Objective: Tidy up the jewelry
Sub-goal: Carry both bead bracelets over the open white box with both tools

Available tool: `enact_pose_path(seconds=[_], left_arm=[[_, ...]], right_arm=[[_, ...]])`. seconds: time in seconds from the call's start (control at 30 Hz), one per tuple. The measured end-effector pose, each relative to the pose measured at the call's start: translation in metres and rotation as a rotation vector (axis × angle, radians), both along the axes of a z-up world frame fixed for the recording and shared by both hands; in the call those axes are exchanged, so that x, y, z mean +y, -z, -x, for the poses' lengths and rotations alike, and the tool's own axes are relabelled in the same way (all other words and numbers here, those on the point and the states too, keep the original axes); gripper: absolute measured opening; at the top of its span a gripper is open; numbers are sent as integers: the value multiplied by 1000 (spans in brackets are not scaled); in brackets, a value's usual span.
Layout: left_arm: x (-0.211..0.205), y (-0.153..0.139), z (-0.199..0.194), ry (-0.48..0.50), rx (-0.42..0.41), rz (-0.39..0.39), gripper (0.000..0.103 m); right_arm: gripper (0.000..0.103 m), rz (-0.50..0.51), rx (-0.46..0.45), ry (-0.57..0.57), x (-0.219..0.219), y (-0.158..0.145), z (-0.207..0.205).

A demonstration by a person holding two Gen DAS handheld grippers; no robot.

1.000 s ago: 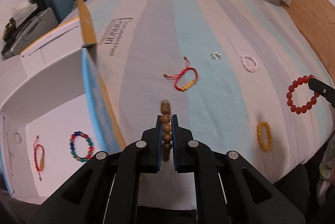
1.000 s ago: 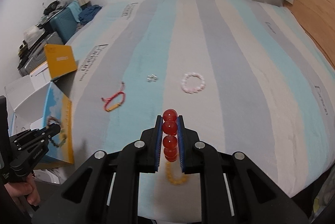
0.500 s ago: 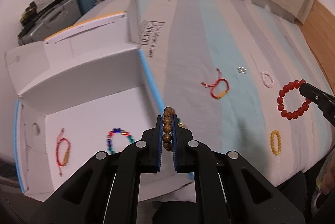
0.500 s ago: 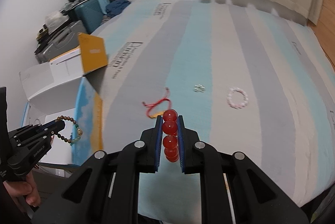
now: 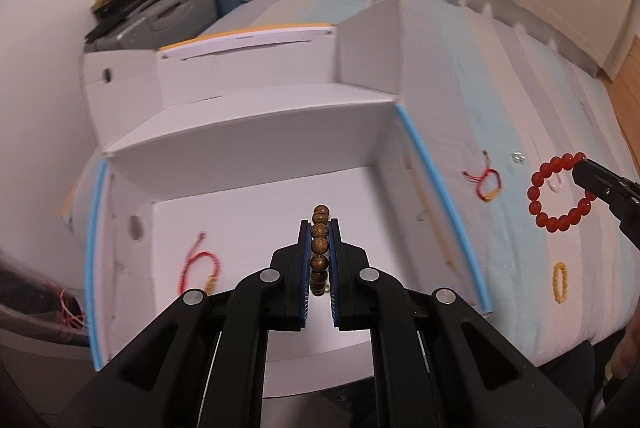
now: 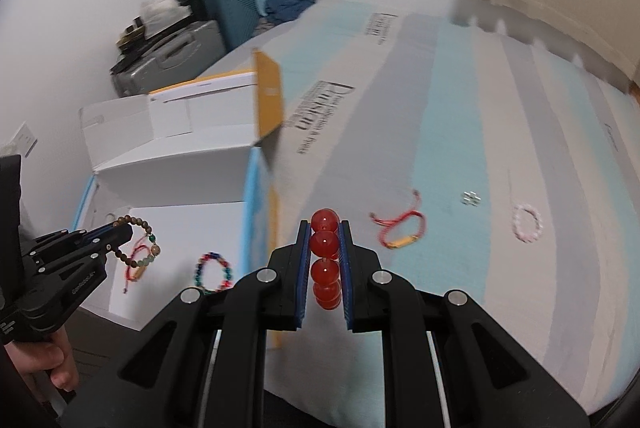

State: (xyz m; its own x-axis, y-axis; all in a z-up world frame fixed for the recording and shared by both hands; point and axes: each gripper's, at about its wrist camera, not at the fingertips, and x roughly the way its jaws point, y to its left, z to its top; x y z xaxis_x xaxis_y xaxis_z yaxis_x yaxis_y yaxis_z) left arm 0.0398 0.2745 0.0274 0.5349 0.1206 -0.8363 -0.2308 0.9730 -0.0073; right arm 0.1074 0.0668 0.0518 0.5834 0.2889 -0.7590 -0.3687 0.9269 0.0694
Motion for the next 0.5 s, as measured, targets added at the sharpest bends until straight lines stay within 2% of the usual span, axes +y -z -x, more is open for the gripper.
enact_pose_path(seconds=[0.5], left_arm=[[71, 12, 30, -112, 32, 11, 7]], right_arm=[[13, 14, 26, -144, 101, 11, 15]])
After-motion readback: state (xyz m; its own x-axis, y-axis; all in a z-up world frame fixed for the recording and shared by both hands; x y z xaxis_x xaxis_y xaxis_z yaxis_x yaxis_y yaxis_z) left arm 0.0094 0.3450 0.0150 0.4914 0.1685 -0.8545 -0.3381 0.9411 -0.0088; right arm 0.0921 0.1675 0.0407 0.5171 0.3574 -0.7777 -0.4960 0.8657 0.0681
